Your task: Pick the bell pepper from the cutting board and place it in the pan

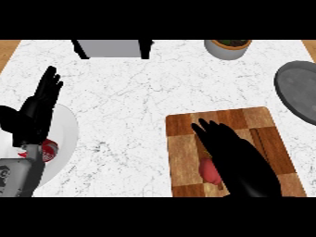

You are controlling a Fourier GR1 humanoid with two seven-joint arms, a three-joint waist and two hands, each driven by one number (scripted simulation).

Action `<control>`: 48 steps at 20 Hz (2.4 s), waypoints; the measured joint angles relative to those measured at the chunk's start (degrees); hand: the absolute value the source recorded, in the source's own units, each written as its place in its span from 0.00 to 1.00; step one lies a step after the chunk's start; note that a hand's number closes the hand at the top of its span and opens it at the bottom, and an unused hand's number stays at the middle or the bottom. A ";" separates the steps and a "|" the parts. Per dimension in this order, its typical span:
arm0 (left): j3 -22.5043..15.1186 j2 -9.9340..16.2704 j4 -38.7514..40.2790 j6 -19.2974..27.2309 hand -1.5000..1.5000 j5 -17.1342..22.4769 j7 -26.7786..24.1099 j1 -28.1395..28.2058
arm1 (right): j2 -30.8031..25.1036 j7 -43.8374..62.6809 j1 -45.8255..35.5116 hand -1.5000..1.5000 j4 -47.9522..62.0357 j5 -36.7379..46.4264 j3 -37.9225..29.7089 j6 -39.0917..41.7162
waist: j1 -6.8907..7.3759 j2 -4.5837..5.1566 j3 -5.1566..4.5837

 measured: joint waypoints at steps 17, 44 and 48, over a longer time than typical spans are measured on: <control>1.91 -2.19 2.48 -1.89 0.50 -2.01 -1.42 -1.00 | 4.42 -2.88 1.24 0.00 9.74 10.90 0.67 9.06 | -0.08 0.01 -0.01; 5.01 -3.70 0.51 -4.71 0.50 -3.83 0.15 -0.91 | 10.57 -16.06 4.65 1.00 25.00 24.02 -1.32 11.51 | 0.00 -0.11 -0.08; 4.63 -4.57 -0.96 -4.34 0.50 -4.83 0.50 0.25 | 10.98 -19.13 4.56 1.00 26.34 26.50 -1.54 10.81 | -0.01 -0.21 -0.14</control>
